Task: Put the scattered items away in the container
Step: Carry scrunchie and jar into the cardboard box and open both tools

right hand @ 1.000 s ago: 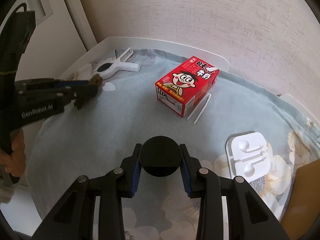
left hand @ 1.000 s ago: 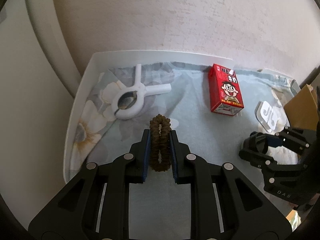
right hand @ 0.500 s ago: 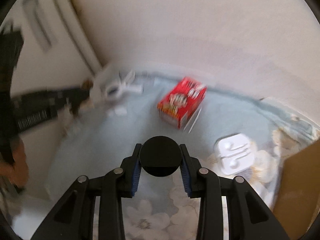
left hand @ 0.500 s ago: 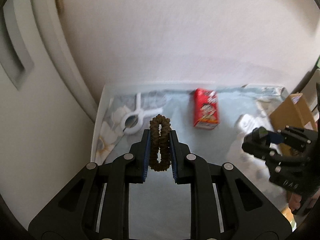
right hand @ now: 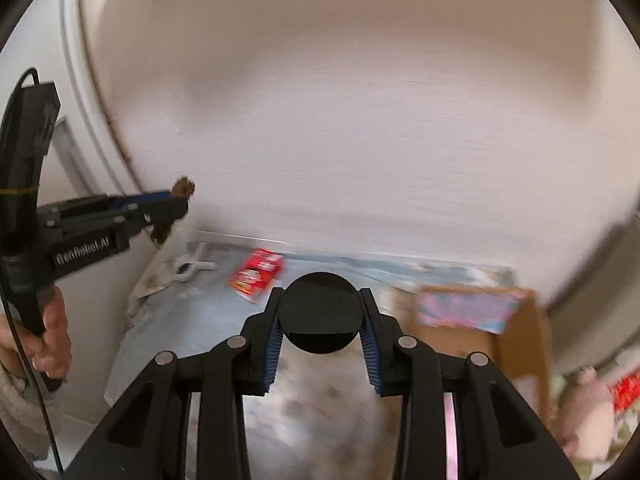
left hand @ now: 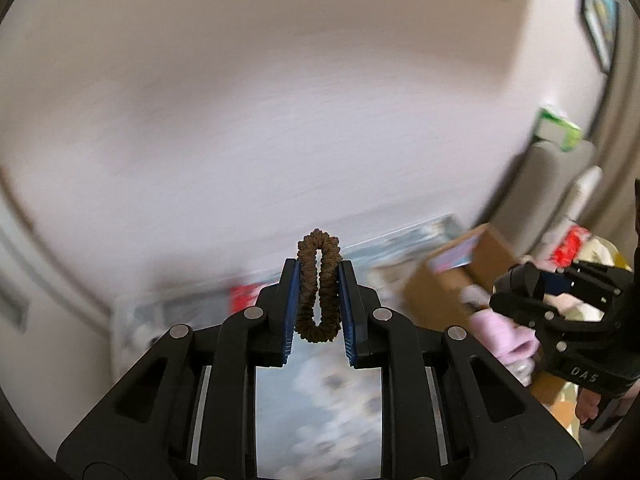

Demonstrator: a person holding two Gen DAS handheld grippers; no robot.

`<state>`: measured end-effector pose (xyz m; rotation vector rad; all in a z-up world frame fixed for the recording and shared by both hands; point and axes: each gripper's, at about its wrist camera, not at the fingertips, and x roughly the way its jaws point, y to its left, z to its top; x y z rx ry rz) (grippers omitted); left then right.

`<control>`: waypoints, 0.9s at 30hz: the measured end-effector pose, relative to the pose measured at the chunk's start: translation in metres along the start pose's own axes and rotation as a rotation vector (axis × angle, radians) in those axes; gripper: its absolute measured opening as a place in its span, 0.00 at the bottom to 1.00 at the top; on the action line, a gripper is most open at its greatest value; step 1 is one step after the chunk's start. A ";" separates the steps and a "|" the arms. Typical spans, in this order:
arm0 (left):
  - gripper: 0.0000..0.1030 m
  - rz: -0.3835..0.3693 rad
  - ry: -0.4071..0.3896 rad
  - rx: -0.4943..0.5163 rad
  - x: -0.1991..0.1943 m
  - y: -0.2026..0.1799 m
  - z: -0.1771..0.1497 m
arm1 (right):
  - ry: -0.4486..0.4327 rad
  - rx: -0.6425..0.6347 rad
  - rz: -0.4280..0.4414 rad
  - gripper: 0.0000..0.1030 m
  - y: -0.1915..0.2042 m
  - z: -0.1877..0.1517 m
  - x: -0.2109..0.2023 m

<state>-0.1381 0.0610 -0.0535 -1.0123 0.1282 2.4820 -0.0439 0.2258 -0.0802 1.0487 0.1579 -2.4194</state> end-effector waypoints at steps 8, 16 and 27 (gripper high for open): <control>0.16 -0.203 0.071 0.133 0.043 -0.117 0.012 | 0.055 0.103 -0.178 0.32 -0.077 -0.059 -0.050; 0.16 -0.174 0.308 0.247 0.119 -0.202 -0.035 | 0.171 0.176 -0.196 0.32 -0.105 -0.124 -0.039; 0.16 -0.150 0.398 0.318 0.151 -0.230 -0.059 | 0.239 0.207 -0.172 0.32 -0.109 -0.161 -0.020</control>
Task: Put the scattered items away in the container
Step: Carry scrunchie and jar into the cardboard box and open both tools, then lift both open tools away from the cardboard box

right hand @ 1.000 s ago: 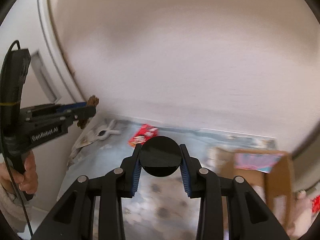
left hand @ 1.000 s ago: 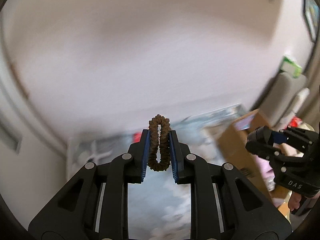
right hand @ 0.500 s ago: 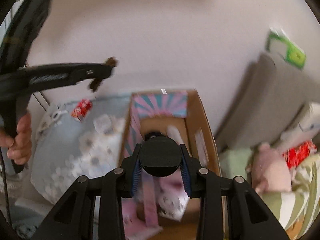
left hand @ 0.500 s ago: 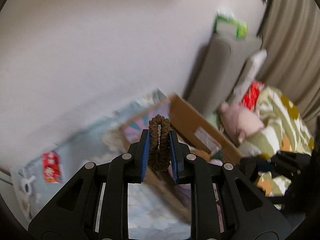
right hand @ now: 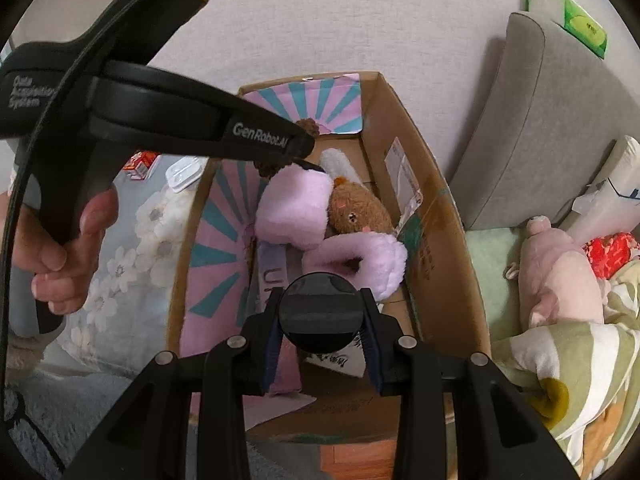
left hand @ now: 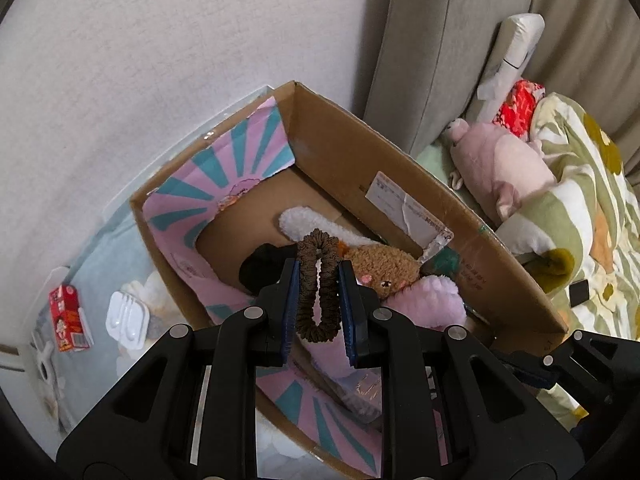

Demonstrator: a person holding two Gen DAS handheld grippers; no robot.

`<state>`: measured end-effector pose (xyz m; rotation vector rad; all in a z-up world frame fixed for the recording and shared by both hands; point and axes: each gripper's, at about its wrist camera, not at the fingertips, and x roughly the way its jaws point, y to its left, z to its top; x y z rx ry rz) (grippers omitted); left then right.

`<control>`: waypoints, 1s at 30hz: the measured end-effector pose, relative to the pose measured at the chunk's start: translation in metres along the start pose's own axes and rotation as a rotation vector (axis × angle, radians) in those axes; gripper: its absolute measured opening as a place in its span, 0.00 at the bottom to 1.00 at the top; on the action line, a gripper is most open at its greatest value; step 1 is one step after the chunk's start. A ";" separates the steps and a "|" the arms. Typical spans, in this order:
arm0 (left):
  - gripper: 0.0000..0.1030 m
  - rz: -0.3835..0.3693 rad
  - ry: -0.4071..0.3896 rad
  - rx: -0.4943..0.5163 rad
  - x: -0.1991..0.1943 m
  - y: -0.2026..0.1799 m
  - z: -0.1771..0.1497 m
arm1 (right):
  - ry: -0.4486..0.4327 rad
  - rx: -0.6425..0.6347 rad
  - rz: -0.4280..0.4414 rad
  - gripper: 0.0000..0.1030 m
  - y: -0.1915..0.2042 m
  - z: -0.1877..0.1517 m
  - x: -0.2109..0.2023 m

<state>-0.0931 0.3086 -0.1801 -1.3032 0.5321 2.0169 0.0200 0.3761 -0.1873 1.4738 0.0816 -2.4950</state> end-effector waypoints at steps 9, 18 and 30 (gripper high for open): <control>0.16 0.010 -0.009 -0.005 0.001 0.001 0.009 | -0.010 0.025 0.034 0.32 -0.006 0.005 0.008; 0.99 -0.087 -0.133 -0.058 -0.037 0.010 0.017 | -0.056 0.059 -0.015 0.53 -0.009 0.012 0.002; 0.99 -0.031 -0.198 -0.138 -0.078 0.041 0.009 | -0.146 0.240 0.023 0.65 -0.039 0.009 -0.017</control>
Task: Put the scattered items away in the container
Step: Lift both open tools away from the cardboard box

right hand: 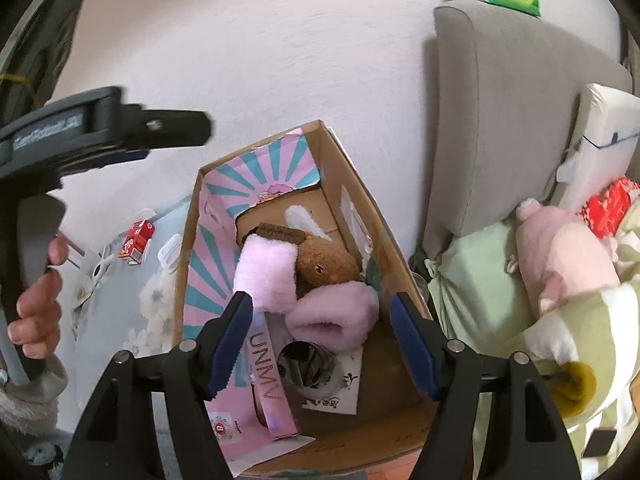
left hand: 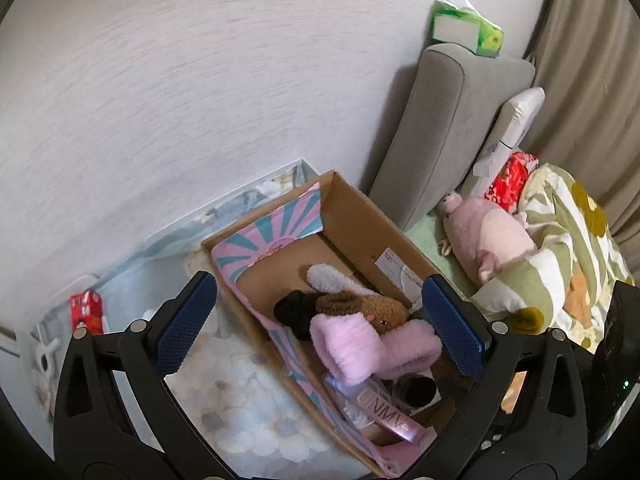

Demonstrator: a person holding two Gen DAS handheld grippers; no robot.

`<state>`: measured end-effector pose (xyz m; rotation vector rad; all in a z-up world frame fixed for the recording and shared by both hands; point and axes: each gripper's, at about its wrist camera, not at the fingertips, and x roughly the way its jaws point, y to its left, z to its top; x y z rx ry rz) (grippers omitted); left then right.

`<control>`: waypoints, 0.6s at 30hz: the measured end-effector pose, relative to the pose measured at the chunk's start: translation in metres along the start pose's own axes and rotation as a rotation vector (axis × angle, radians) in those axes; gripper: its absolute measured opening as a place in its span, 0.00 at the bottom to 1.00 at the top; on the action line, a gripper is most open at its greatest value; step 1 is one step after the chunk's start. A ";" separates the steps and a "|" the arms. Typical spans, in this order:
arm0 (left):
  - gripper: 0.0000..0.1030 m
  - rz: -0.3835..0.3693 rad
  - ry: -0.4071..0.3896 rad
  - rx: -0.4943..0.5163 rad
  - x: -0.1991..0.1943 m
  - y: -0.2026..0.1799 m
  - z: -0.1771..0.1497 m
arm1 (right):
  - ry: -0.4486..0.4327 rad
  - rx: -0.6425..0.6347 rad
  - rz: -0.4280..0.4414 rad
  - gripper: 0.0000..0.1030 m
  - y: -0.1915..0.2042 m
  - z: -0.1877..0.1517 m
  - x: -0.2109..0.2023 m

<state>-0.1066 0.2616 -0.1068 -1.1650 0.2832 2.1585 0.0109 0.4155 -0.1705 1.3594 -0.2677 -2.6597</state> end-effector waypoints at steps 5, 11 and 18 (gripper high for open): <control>0.99 0.010 -0.007 -0.037 -0.009 0.012 -0.008 | -0.007 0.007 -0.002 0.65 0.001 -0.004 -0.006; 0.99 0.013 -0.024 -0.070 -0.022 0.020 -0.018 | -0.008 -0.005 0.010 0.65 0.008 -0.011 -0.011; 0.99 0.044 -0.054 -0.094 -0.041 0.034 -0.025 | -0.013 -0.029 0.023 0.65 0.016 -0.014 -0.014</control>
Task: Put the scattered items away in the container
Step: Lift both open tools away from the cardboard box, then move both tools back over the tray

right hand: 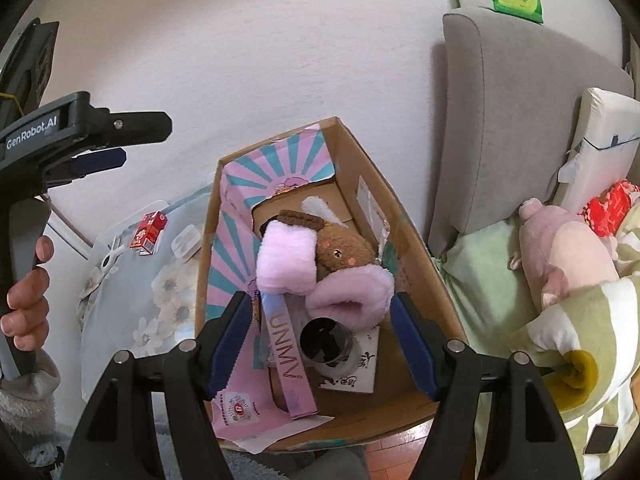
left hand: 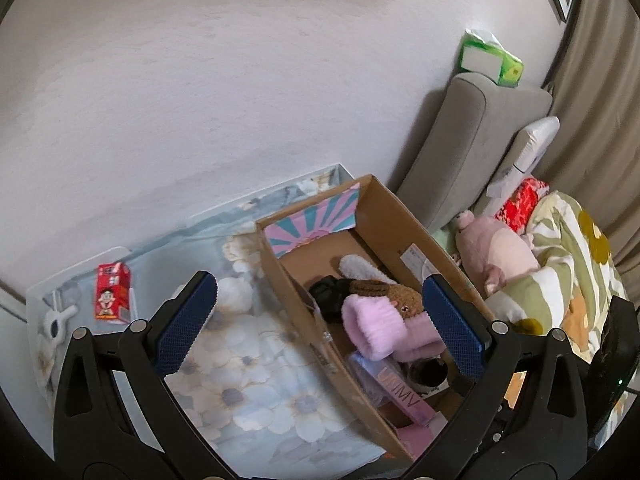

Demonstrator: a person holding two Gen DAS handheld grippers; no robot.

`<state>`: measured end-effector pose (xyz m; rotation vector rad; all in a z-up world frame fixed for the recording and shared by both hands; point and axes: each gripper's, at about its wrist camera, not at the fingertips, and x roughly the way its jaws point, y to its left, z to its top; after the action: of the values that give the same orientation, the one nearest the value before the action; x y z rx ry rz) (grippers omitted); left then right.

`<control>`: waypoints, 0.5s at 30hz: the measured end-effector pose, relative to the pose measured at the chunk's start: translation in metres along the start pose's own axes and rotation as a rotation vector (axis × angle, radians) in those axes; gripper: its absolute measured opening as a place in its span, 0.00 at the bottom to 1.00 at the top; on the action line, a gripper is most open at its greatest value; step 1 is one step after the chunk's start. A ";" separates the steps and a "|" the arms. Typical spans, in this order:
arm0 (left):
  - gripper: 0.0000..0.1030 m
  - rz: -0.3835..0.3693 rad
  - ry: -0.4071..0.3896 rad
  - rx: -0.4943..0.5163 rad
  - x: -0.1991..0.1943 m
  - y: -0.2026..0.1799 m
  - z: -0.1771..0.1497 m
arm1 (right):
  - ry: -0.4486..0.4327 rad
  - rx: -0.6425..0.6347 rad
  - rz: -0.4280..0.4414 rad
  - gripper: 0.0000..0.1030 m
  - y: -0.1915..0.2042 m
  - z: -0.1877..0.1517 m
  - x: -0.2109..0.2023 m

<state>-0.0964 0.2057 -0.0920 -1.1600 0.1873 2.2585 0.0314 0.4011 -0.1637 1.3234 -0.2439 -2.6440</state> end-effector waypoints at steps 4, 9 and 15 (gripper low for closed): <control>0.99 0.023 -0.010 -0.020 -0.009 0.011 -0.002 | -0.001 -0.032 -0.004 0.65 0.008 0.000 0.001; 0.99 0.046 -0.033 -0.070 -0.025 0.033 -0.004 | -0.007 -0.054 0.022 0.65 0.018 0.001 0.001; 0.99 0.107 -0.051 -0.129 -0.040 0.066 -0.012 | -0.003 -0.090 0.032 0.65 0.030 0.001 0.005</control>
<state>-0.1069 0.1293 -0.0769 -1.1820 0.0855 2.4219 0.0301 0.3706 -0.1600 1.2765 -0.1433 -2.5984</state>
